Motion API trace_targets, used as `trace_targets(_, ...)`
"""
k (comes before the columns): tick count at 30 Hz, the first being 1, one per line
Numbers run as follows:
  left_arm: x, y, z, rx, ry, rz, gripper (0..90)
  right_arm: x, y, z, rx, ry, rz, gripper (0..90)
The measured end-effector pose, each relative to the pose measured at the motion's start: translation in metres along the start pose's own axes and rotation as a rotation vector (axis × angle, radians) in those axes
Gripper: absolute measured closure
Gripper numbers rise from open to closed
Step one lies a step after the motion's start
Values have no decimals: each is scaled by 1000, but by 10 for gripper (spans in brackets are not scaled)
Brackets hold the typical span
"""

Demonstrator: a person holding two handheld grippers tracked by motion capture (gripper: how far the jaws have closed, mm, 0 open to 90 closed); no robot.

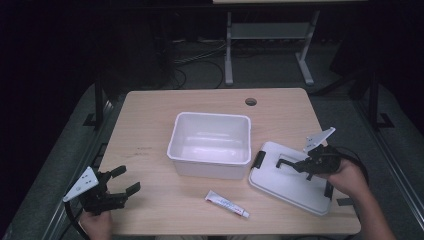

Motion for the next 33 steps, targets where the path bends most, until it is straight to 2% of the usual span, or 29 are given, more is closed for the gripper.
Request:
trace_targets(5, 0, 0, 0, -1, 2, -1, 157, -1, 0, -1, 11, 20, 4, 833)
trace_targets(13, 0, 1, 0, -1, 0, -3, 157, -5, 3, -5, 6, 23, -5, 734)
trace_targets(17, 1, 2, 0, -4, 2, -5, 157, -6, -2, -5, 26, 52, -13, 658)
trace_targets(23, 1, 3, 0, -4, -1, -6, 157, -8, -10, -5, 40, 59, -19, 591)
trace_targets(29, 2, 3, 0, -6, 3, -8, 157, -14, -17, -3, 44, 37, -33, 573)
trace_targets(33, 2, 3, 0, -4, 0, -7, 157, -24, -27, 3, 55, 18, -52, 552)
Point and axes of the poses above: each handheld gripper's, and its own axes: y roughly forward along the jaws, z roughly out of its top, x roughly to its right, the point moved 4 cm from there along y, roughly forward along the jaws, and after that the axes turned 10 degrees about y, right-handed, at the moved point
